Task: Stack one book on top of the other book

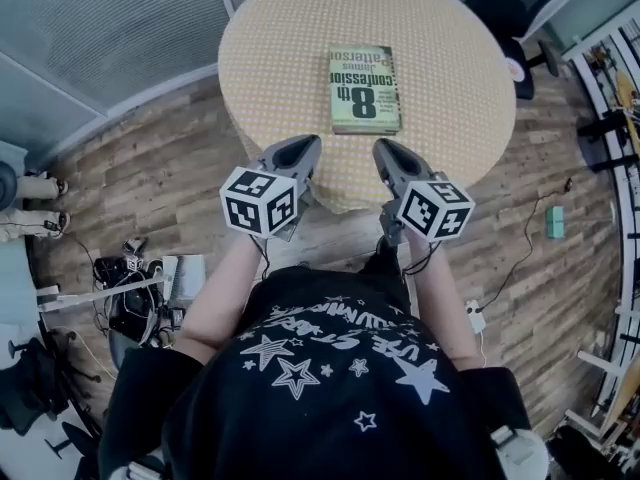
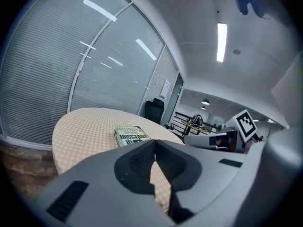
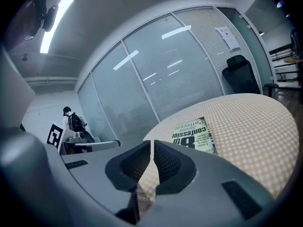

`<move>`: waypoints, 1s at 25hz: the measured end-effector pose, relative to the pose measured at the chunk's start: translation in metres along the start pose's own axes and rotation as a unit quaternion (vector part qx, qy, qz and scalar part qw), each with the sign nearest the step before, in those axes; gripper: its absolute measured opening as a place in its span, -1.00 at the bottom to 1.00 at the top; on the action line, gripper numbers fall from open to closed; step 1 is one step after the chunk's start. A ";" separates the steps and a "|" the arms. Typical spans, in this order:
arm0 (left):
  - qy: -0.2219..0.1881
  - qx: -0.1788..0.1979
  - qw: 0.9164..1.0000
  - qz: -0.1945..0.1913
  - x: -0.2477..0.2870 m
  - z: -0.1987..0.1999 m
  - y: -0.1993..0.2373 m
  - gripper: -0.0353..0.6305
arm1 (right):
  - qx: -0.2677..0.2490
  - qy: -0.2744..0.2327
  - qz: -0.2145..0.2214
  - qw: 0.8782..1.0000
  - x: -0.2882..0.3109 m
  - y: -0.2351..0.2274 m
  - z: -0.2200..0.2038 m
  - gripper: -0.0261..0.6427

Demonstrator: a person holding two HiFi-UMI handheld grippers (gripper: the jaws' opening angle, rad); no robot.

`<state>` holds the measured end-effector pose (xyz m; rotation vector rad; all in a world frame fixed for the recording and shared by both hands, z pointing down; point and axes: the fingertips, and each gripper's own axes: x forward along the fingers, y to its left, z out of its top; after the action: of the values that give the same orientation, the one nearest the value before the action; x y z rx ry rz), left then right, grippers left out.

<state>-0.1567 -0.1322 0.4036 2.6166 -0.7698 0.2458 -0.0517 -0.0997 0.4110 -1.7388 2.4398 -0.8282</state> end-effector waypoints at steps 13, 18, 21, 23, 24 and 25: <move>0.026 0.014 0.997 -0.072 -0.052 -0.021 -0.006 -0.86 | 0.004 -0.001 -0.083 0.997 -0.036 0.046 -0.046 -0.81; 0.023 0.016 0.996 -0.079 -0.055 -0.022 -0.017 -0.86 | 0.009 0.004 -0.096 0.995 -0.049 0.046 -0.056 -0.81; 0.024 0.021 0.997 -0.077 -0.056 -0.024 -0.023 -0.86 | 0.012 -0.004 -0.089 0.996 -0.052 0.048 -0.054 -0.81; 0.024 0.024 0.997 -0.072 -0.059 -0.026 -0.028 -0.86 | 0.013 -0.006 -0.081 0.997 -0.055 0.051 -0.055 -0.81; 0.025 0.024 0.997 -0.070 -0.061 -0.027 -0.030 -0.86 | 0.013 -0.005 -0.078 0.997 -0.057 0.052 -0.056 -0.81; 0.025 0.023 0.997 -0.068 -0.062 -0.029 -0.032 -0.86 | 0.014 -0.004 -0.076 0.997 -0.059 0.053 -0.057 -0.81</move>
<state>-0.1925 -0.0653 0.4017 2.6803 -0.5716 0.2923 -0.0945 -0.0120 0.4208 -1.9335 2.3021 -0.8602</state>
